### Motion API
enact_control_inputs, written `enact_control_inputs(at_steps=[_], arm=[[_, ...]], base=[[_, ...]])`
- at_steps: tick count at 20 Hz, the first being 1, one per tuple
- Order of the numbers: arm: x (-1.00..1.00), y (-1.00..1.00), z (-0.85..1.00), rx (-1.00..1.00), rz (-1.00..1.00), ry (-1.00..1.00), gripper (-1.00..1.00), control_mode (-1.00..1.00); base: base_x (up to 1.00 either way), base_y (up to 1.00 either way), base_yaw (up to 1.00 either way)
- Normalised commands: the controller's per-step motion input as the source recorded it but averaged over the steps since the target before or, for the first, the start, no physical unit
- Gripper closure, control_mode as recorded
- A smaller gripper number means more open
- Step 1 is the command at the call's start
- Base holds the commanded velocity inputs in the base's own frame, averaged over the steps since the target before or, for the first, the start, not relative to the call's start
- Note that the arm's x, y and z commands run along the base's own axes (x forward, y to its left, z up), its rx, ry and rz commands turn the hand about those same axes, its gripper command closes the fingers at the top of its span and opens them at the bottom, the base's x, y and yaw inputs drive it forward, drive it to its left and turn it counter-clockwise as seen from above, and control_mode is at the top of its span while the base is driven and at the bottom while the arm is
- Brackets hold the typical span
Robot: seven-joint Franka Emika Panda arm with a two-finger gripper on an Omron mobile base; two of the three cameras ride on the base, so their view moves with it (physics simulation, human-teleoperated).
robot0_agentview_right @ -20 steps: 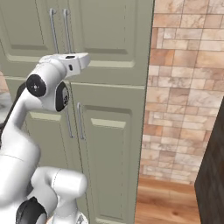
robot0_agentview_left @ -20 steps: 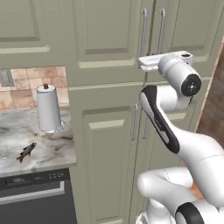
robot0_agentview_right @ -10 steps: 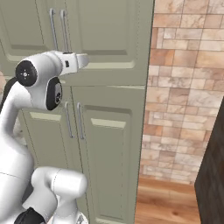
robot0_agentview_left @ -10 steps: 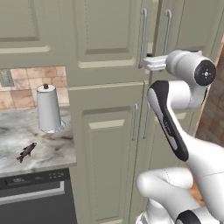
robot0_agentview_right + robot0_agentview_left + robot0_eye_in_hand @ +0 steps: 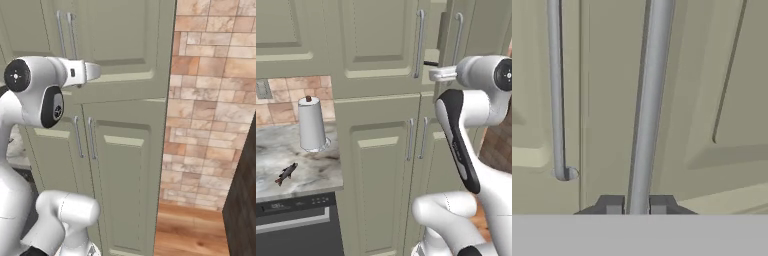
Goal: Retrieve the pan from the cabinet, then place the raw meat into the pan to avoid contamination.
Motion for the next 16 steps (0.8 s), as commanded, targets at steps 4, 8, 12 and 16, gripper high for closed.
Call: enact_control_inputs(at_steps=[4,8,12,16], arm=[[-0.44,-0.22,-0.02,0.00,-0.03,0.08,1.00,-1.00],[-0.42,-0.20,0.00,0.00,-0.04,0.06,1.00,-1.00],[-0.42,-0.22,-0.03,0.00,-0.03,0.05,1.00,-1.00],[-0.40,-0.20,-0.03,0.00,-0.03,0.03,1.00,-1.00]], base=[[0.00,0.00,0.00],[0.00,0.00,0.00],[0.00,0.00,0.00],[0.00,0.00,0.00]])
